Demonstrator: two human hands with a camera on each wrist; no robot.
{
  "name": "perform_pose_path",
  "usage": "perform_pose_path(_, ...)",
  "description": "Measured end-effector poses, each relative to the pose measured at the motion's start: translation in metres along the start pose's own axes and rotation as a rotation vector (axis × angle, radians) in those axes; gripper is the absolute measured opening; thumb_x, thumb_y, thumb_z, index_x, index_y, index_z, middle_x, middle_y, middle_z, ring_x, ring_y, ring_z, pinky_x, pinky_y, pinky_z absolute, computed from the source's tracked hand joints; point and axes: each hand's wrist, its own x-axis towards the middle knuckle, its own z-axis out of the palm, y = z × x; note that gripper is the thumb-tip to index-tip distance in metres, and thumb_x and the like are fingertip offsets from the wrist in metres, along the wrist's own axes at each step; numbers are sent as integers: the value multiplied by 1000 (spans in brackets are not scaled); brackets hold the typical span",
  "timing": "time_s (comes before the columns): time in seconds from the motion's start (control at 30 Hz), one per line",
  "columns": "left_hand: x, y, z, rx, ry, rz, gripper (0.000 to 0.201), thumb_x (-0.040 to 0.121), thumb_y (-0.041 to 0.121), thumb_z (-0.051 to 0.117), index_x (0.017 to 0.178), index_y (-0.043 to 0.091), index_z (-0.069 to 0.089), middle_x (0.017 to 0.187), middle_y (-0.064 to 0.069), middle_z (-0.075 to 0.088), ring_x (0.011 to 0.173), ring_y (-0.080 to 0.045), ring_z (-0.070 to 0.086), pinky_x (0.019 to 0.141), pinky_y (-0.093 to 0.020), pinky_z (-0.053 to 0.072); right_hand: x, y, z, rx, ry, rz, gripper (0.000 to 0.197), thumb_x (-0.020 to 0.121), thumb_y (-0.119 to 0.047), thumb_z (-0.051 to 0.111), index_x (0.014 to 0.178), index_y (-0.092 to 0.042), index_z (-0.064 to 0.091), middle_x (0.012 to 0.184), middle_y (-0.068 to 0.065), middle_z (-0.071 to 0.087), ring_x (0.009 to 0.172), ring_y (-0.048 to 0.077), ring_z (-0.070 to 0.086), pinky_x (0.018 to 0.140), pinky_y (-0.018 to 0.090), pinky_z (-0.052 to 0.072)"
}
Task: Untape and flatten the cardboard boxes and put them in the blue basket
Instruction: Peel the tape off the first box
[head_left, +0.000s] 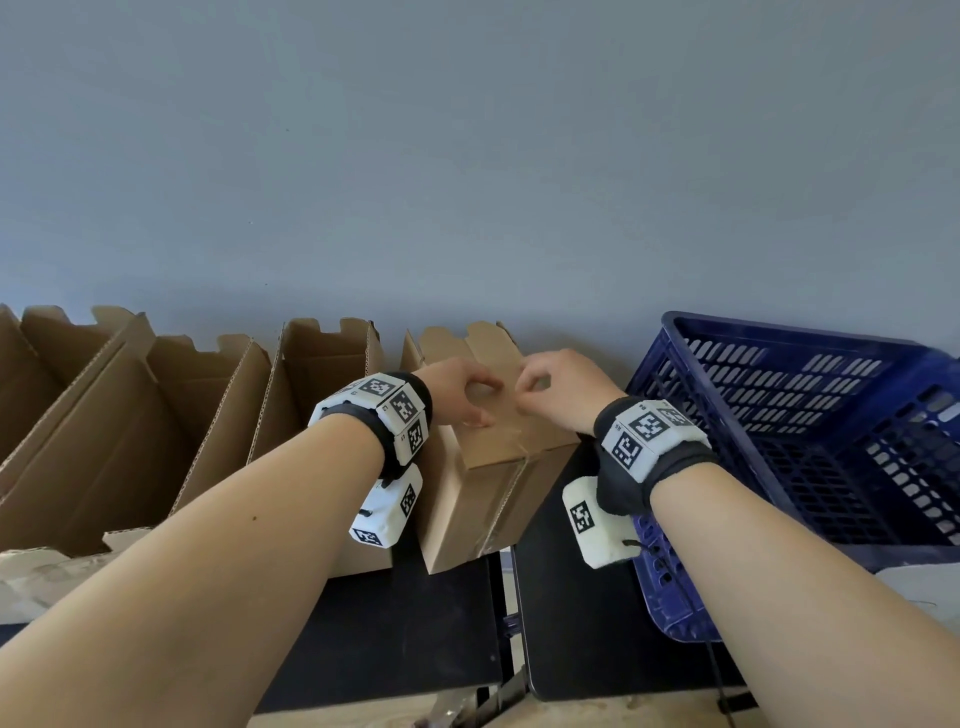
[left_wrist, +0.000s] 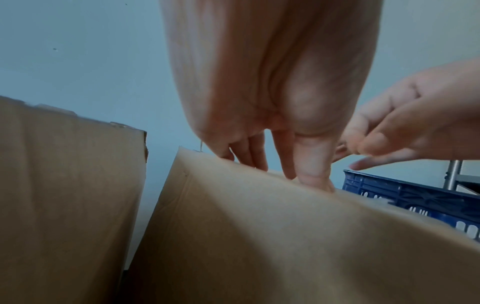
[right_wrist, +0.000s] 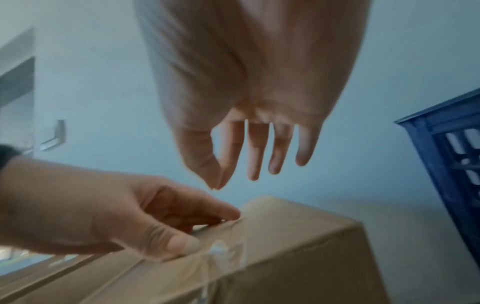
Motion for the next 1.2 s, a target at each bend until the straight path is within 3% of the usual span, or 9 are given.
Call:
perform_pose_path(0.07, 0, 0, -1, 1, 2, 0, 57, 84, 24, 68, 137, 27, 47, 147, 2, 40, 135, -15, 37, 107, -23, 25, -2, 7, -4, 56, 85, 0, 17, 87, -14, 60, 95, -15, 75, 121, -1, 65, 115, 17, 57, 83, 16, 34)
perform_pose_path(0.2, 0, 0, -1, 2, 12, -3, 58, 83, 25, 69, 137, 24, 48, 147, 0, 41, 135, -16, 38, 110, -24, 25, -9, 16, 4, -68, -79, 36, 21, 89, -21, 60, 102, -21, 75, 122, -3, 64, 116, 18, 56, 90, 20, 36)
perform_pose_path(0.37, 1, 0, 2, 0, 7, -23, 61, 82, 28, 71, 138, 23, 46, 145, 0, 43, 133, -17, 40, 111, -30, 29, -21, 21, 17, 84, 47, 51, 14, 78, -26, 75, 89, -19, 78, 125, -1, 62, 116, 15, 53, 85, 20, 34)
perform_pose_path(0.53, -3, 0, 1, 14, 7, -24, 60, 84, 27, 69, 139, 24, 45, 145, 0, 43, 132, -17, 41, 109, -27, 29, -18, 19, 34, 112, 161, -2, 9, 80, -18, 72, 82, -9, 74, 114, 0, 65, 110, 17, 54, 77, 21, 32)
perform_pose_path(0.67, -2, 0, 1, 19, 0, -28, 60, 84, 28, 69, 139, 25, 44, 145, 0, 43, 133, -17, 40, 111, -30, 29, -15, 20, 32, 121, 37, 3, 7, 87, -17, 65, 80, -16, 67, 127, -3, 55, 119, 16, 48, 86, 20, 31)
perform_pose_path(0.77, -1, -1, 1, 22, 1, -38, 60, 83, 29, 70, 138, 27, 45, 145, 0, 43, 133, -18, 40, 112, -32, 29, -17, 21, 22, 233, -59, 35, 18, 89, -15, 62, 71, -20, 60, 126, -2, 58, 115, 18, 54, 90, 26, 40)
perform_pose_path(0.93, -2, 1, -1, 4, 1, -33, 59, 84, 26, 69, 138, 24, 46, 144, -1, 43, 132, -18, 41, 109, -26, 29, -24, 27, 16, 352, 34, 108, 20, 87, -19, 64, 69, -25, 62, 102, 2, 70, 101, 18, 62, 87, 28, 45)
perform_pose_path(1.1, -2, 3, 0, 13, -8, -32, 60, 84, 25, 68, 139, 24, 45, 145, 0, 42, 133, -17, 40, 108, -26, 28, -25, 18, 22, 279, 120, 146, 38, 74, -48, 73, 60, -18, 56, 61, -7, 57, 61, 7, 51, 57, 22, 38)
perform_pose_path(1.2, -2, 3, 0, 18, -15, -29, 60, 84, 25, 68, 139, 24, 44, 145, 0, 42, 133, -17, 40, 108, -25, 27, -25, 11, 27, 139, 76, 134, 38, 68, -37, 79, 54, -19, 49, 59, -7, 53, 57, 9, 48, 54, 25, 39)
